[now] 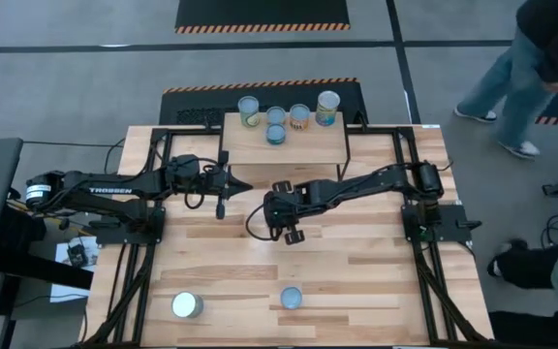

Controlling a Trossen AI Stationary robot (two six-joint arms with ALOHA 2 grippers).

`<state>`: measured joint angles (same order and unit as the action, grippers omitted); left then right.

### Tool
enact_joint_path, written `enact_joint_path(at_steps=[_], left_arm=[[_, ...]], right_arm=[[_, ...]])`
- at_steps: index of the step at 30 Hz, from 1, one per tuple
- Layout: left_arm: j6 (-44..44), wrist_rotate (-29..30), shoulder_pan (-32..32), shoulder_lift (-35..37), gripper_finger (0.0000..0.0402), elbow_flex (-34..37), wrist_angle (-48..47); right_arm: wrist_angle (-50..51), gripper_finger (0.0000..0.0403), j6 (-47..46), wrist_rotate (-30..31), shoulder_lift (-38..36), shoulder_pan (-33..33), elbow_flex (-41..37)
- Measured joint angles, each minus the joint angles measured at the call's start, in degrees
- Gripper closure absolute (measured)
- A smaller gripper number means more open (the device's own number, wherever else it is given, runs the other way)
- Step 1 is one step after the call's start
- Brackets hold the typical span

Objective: Pick and place cans onto a shelf
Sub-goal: Put the white mixed vegetables can on the shelf

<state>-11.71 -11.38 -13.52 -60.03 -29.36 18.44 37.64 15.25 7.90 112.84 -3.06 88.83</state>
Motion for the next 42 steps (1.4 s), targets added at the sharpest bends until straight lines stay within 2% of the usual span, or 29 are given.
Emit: enact_joint_path(at_steps=[5, 9, 14, 17, 20, 25, 28, 33, 38, 40, 42], left_arm=[[-0.6, 0.0, 0.0, 0.0, 0.0401, 0.0, -0.2], [-0.6, 0.0, 0.0, 0.0, 0.0401, 0.0, -0.5], [-0.9, -0.3, 0.1, 0.0, 0.0401, 0.0, -4.1], [-0.9, -0.3, 0.5, 0.0, 0.0401, 0.0, -5.5], [-1.0, -0.3, 1.2, 0.0, 0.0401, 0.0, -5.5], [0.0, -0.3, 2.7, 0.0, 0.0401, 0.0, -5.3], [1.2, -0.4, 3.9, -1.2, 0.0401, 0.0, -5.0], [1.0, -0.3, 5.6, -5.5, 0.0401, 0.0, -2.7], [1.9, 0.2, 6.3, -10.5, 0.0401, -2.6, -0.9], [2.8, 1.7, 6.7, -12.4, 0.0401, -4.8, -1.0], [3.3, 3.3, 7.0, -13.9, 0.0401, -7.1, -2.8]], right_arm=[[0.7, 0.0302, -0.1, 1.7, -3.3, -0.8, 0.1], [5.9, 0.0298, -0.7, 2.3, -6.7, -1.7, 0.0], [13.0, 0.0334, -3.8, 7.5, -10.9, -5.4, -0.4], [11.3, 0.0371, -4.7, 8.3, -13.7, -8.0, -4.9], [2.4, 0.0394, -5.4, 8.4, -17.6, -9.8, -13.0], [-21.5, 0.0375, -6.3, 8.6, -23.8, -11.2, -30.1], [-36.9, 0.0378, -6.3, 8.5, -27.0, -11.2, -40.1], [-60.1, 0.0396, -6.8, 8.5, -32.0, -11.2, -54.2], [-82.8, 0.0389, -9.0, 8.5, -35.0, -11.9, -65.7], [-87.1, 0.038, -11.7, 8.5, -35.1, -12.0, -68.4], [-85.8, 0.0371, -14.0, 8.4, -34.8, -11.9, -69.2]])
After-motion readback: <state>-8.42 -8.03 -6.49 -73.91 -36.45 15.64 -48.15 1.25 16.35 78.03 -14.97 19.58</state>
